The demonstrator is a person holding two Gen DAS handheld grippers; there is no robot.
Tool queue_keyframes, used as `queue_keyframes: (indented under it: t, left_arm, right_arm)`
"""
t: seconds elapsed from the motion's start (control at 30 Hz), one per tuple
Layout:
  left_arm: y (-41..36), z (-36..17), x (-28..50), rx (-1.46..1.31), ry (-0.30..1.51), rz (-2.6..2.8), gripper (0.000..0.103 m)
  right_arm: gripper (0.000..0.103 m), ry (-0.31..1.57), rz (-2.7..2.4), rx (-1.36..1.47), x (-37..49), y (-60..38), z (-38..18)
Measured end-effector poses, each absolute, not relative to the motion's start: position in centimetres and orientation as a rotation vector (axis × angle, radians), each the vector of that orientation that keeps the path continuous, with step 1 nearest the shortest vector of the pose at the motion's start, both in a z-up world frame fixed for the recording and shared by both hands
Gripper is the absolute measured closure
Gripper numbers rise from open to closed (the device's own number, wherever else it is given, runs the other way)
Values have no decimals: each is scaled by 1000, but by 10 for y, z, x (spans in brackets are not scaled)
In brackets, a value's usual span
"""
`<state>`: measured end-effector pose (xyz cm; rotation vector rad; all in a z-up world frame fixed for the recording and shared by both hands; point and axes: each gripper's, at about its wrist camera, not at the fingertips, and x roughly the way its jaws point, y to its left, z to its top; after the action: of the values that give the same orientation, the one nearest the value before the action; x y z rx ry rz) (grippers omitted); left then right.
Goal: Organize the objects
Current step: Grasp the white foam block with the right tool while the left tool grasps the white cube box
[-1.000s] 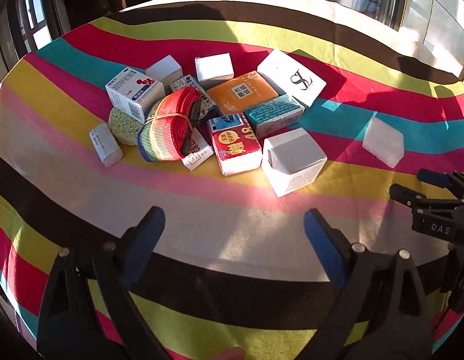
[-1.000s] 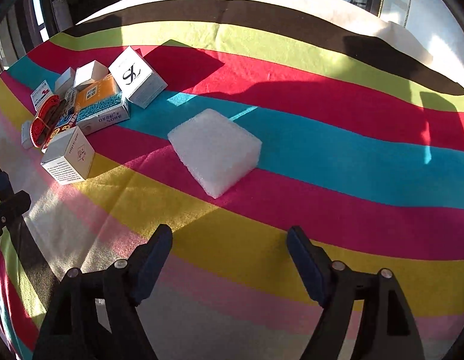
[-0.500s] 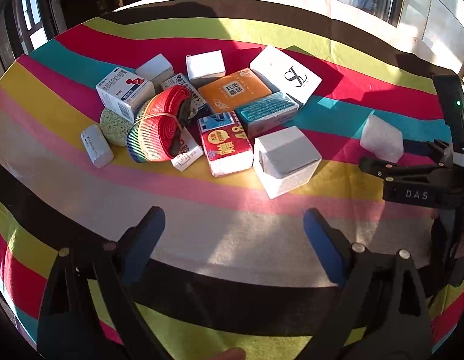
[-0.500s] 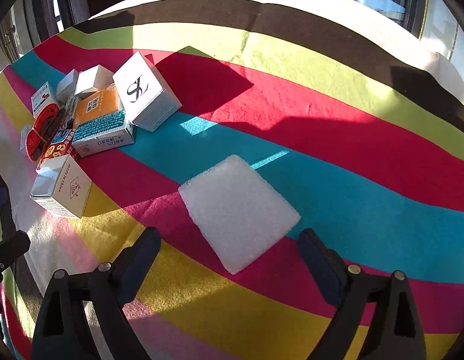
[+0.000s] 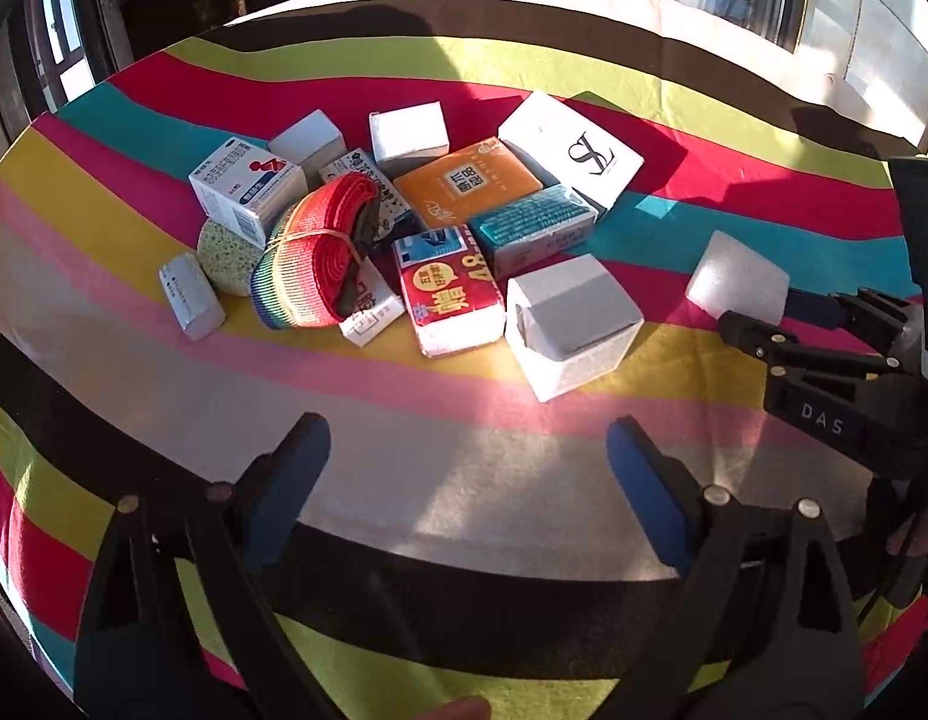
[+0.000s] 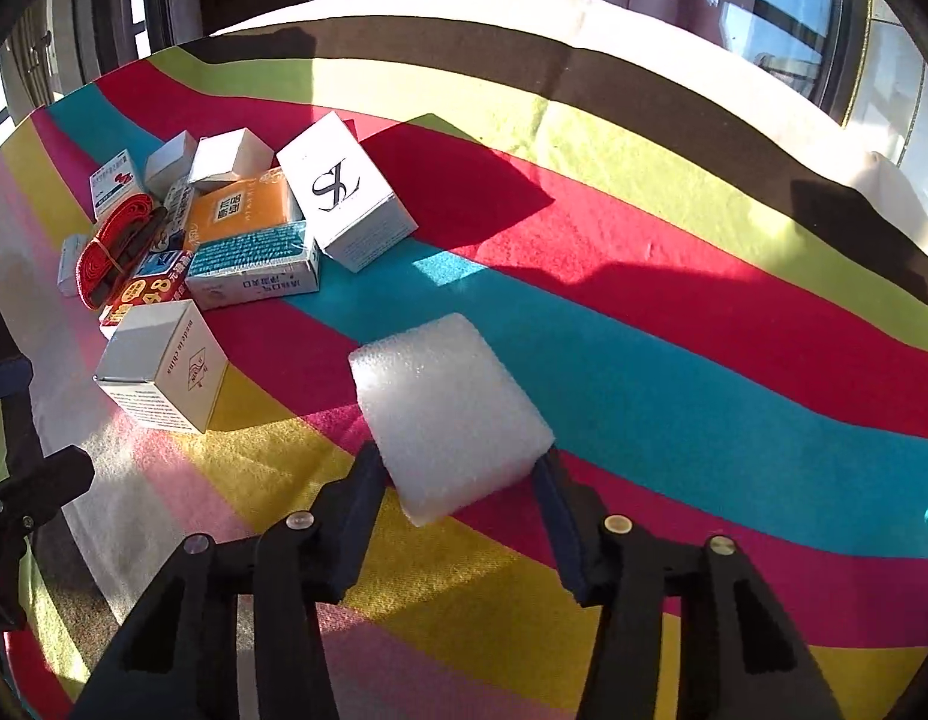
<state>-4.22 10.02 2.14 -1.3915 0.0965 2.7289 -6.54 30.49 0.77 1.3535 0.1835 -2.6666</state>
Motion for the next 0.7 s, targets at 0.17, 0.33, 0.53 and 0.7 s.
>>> queue_keyframes:
  t: [0.17,0.33,0.53,0.7]
  left_arm:
    - [101,19,-44,-1390,62,2717,8]
    - [108,16,-55,-1396,-6,2697,8]
    - [128,11,-75,-1423,-73,2707,8]
    - [142,7,-93,-1457,-69,2728,8]
  right_arm:
    - [53,87,-2672,1380,-41,305,8]
    - [53,69,-2687,1409,-20,296,13]
    - [53,40,-2726,1395,-9,289,13]
    - [52,27,-2743,1381,-1,292,18]
